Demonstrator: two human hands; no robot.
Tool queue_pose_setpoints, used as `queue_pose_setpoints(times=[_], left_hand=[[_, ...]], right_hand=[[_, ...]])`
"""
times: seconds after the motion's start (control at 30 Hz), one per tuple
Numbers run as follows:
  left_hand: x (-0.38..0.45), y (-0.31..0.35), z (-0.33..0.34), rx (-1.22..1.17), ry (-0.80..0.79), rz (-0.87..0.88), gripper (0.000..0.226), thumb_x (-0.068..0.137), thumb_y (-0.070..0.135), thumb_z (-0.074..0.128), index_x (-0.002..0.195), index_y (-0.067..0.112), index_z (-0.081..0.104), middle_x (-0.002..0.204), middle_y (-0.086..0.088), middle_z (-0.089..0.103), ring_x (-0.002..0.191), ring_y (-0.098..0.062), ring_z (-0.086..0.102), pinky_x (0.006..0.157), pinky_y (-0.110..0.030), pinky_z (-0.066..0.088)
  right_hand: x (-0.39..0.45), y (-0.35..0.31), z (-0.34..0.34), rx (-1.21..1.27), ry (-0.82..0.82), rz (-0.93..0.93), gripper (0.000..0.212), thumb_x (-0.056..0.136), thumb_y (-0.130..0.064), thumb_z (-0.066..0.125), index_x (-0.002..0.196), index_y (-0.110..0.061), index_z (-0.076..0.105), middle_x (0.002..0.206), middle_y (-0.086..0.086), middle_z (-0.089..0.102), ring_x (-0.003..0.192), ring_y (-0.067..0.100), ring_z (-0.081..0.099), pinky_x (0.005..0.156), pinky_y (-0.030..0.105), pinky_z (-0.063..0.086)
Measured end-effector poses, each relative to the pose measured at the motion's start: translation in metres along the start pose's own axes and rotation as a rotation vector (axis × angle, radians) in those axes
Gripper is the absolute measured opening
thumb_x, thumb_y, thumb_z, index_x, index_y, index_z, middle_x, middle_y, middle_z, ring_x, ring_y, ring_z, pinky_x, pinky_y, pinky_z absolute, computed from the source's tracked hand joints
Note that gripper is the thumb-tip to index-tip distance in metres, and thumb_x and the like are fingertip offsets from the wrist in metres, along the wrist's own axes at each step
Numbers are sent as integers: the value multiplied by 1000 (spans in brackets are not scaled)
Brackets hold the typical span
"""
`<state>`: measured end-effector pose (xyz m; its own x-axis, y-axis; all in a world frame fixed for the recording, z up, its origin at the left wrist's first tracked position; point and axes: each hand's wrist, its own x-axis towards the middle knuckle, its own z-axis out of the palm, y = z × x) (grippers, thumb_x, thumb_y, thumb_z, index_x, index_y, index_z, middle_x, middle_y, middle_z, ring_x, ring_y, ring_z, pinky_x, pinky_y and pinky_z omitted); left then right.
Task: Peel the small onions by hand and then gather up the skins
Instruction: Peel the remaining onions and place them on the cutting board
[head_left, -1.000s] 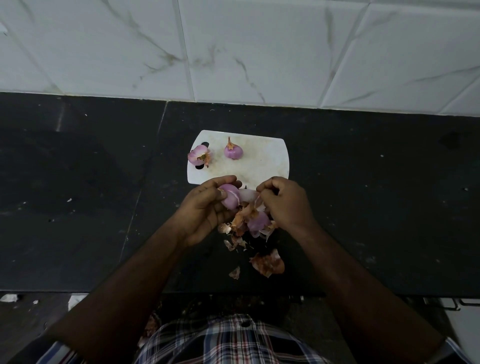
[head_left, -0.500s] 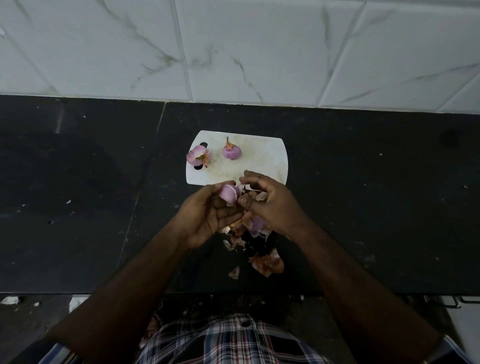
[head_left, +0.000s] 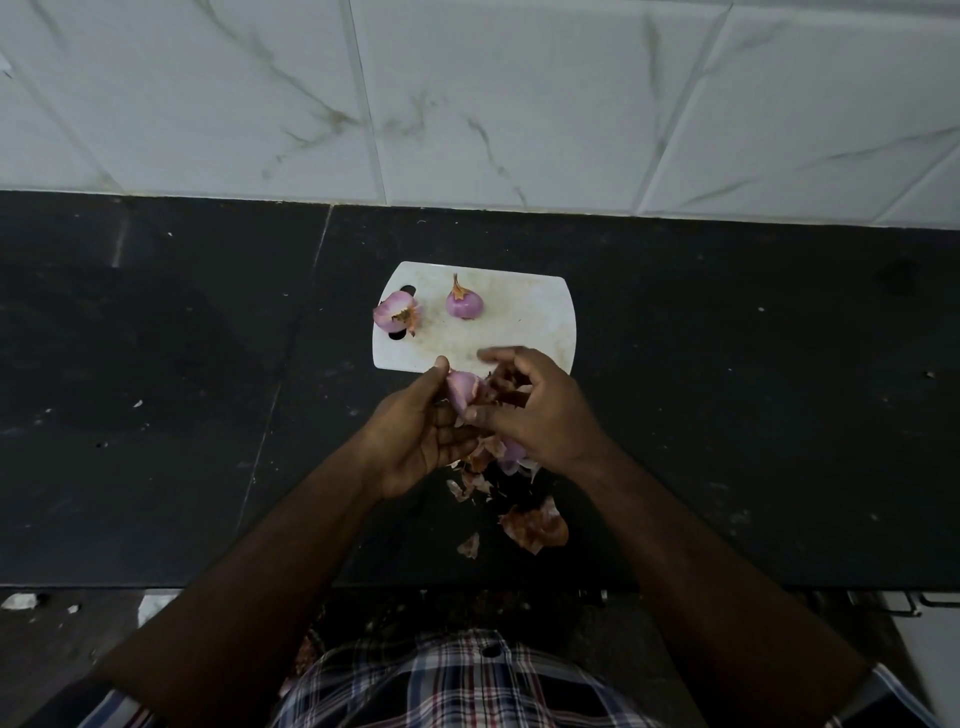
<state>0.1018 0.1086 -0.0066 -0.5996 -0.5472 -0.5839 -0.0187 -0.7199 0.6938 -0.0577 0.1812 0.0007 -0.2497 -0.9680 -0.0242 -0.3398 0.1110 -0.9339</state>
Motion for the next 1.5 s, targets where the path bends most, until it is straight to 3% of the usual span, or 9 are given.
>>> queue_pose_setpoints(times=[0.13,0.3,0.57,0.67,0.97,1.13,1.27,1.37,1.5], left_hand=[[1,1,-2,-9,16,19,55,102,54,42,123,9,65,106,-15,74,91,-24,72,86,-34,51],[2,2,-6,-50,16,62,47,98,47,55,124,9,66,111,-16,70,87,-23,66,84,-34,51],[2,1,-6,119,1,211,36,95,24,61,130,13,62,117,-12,71,94,-23,71,81,-37,59],[4,-2,0,151,74,275,31,95,14,64,125,9,61,97,-10,70,77,-18,66,62,-31,51],[9,-14,9,438,309,529,23,90,17,74,106,18,58,96,-10,74,90,-31,73,75,-43,61],[13,-10,0,298,420,450,24,91,18,73,109,15,57,108,-15,70,90,-27,73,79,-46,62],[9,-4,-8,55,333,299,30,94,18,69,117,5,54,124,-23,61,84,-20,69,65,-29,57],[7,-2,-9,4,248,287,29,97,14,64,125,10,57,124,-18,65,87,-19,72,68,-27,57],[4,-2,-4,22,152,300,30,98,12,62,127,14,63,120,-18,70,96,-23,72,76,-31,59]], right_hand=[[0,5,6,-56,136,-65,26,71,-25,88,89,-17,71,99,-3,63,91,5,63,78,19,54],[0,8,3,32,154,46,11,82,-16,79,91,-18,72,85,-6,74,82,9,71,78,34,60],[-5,2,4,30,116,78,26,76,-25,85,97,-21,70,87,-7,72,81,3,68,70,21,57],[-3,4,12,-12,221,95,22,75,-24,86,90,-19,70,81,-6,72,74,6,69,66,27,59],[-2,9,24,-99,371,96,9,77,-10,83,78,-11,74,72,-9,68,70,7,67,64,19,52],[-5,4,27,-123,273,73,11,79,-19,82,84,-14,75,80,-7,73,77,6,69,70,22,55],[-8,11,8,-231,117,145,17,89,-31,72,84,-16,77,75,-12,70,68,-1,66,57,11,45],[-7,11,-2,-240,72,159,13,88,-22,73,100,-20,78,99,-13,72,91,1,66,75,9,46],[2,-8,0,-285,-34,218,39,87,-54,66,102,-19,71,91,-7,71,81,4,65,70,22,51]])
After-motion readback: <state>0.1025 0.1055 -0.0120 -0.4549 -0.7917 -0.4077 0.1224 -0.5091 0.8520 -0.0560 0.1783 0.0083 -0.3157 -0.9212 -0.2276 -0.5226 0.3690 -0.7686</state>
